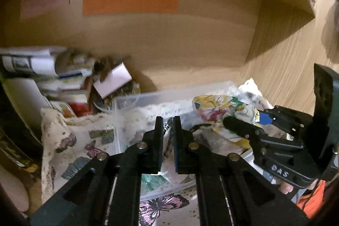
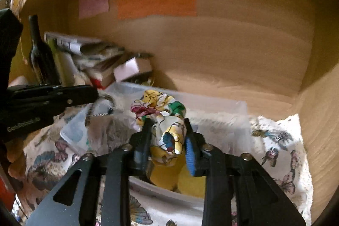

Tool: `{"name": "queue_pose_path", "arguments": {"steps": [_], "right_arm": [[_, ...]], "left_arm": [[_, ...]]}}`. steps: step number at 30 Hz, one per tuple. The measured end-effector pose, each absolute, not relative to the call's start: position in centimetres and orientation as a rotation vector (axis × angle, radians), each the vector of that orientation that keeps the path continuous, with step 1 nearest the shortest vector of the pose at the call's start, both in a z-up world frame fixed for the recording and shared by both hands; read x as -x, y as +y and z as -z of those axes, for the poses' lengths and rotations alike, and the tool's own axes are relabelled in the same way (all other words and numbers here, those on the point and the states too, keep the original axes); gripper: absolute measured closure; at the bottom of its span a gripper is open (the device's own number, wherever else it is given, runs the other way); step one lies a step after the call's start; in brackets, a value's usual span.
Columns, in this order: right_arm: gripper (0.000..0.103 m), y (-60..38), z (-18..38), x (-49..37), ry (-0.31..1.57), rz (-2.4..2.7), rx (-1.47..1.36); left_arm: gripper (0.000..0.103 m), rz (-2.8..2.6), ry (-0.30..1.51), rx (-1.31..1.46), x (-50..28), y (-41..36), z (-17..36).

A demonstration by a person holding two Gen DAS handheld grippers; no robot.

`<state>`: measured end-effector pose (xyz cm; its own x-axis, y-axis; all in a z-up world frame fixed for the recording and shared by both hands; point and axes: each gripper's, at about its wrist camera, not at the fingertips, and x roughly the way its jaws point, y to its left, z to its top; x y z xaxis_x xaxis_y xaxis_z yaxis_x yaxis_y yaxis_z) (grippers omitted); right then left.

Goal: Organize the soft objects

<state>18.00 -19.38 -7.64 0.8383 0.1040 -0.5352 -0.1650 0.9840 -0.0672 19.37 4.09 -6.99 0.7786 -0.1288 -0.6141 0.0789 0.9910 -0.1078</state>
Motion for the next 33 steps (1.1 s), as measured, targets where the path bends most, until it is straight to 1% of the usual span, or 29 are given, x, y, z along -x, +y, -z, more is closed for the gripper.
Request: {"name": "queue_pose_path", "arguments": {"steps": [1, 3, 6, 7, 8, 10, 13, 16, 21, 23, 25, 27, 29, 30, 31, 33], "right_arm": [[0.058, -19.3, 7.8, -18.1, 0.565, -0.134, 0.122], [0.050, -19.2, 8.0, -17.9, 0.559, -0.117, 0.137], [0.048, -19.3, 7.5, -17.5, 0.546, -0.119, 0.137], [0.047, -19.4, 7.3, -17.4, 0.539, -0.118, 0.133], [0.044, -19.4, 7.1, -17.1, 0.529, -0.116, 0.129], [0.040, -19.5, 6.4, -16.5, 0.502, -0.112, 0.125], [0.040, -19.7, 5.3, -15.3, 0.462, -0.112, 0.117], [0.040, -19.9, 3.9, -13.7, 0.415, -0.115, 0.105], [0.040, -19.9, 1.5, -10.6, 0.325, -0.121, 0.098], [0.037, -19.8, 0.6, -9.1, 0.281, -0.121, 0.099], [0.031, -19.7, -0.2, -7.5, 0.237, -0.121, 0.099], [0.028, -19.6, -0.8, -6.1, 0.203, -0.121, 0.101], [0.026, -19.4, -1.3, -4.7, 0.171, -0.122, 0.105], [0.024, -19.4, -1.5, -4.1, 0.158, -0.122, 0.106], [0.021, -19.3, -1.7, -3.4, 0.143, -0.123, 0.106], [0.017, -19.2, -1.9, -2.6, 0.122, -0.121, 0.105]], "left_arm": [[0.094, 0.118, 0.697, 0.078, -19.7, 4.1, 7.5], [0.091, 0.124, 0.720, 0.075, -19.9, 4.0, 8.1], [0.083, 0.117, 0.719, 0.059, -19.5, 3.9, 8.3], [0.077, 0.118, 0.712, 0.058, -19.3, 3.8, 8.1], [0.074, 0.119, 0.704, 0.058, -19.0, 3.8, 7.9], [0.062, 0.116, 0.673, 0.056, -18.0, 3.8, 7.1], [0.052, 0.092, 0.600, 0.029, -16.2, 3.4, 5.4], [0.047, 0.085, 0.536, 0.020, -14.4, 3.1, 3.8], [0.043, 0.075, 0.441, 0.022, -11.5, 2.2, 1.5], [0.042, 0.077, 0.413, 0.026, -10.4, 1.9, 0.9], [0.042, 0.080, 0.391, 0.030, -9.5, 1.7, 0.3], [0.042, 0.084, 0.369, 0.033, -8.5, 1.5, -0.2], [0.038, 0.078, 0.342, 0.035, -7.2, 1.2, -0.7], [0.033, 0.073, 0.325, 0.036, -6.6, 1.1, -0.9], [0.029, 0.068, 0.310, 0.036, -5.9, 1.0, -1.1], [0.024, 0.064, 0.283, 0.035, -4.9, 0.8, -1.5]]}}
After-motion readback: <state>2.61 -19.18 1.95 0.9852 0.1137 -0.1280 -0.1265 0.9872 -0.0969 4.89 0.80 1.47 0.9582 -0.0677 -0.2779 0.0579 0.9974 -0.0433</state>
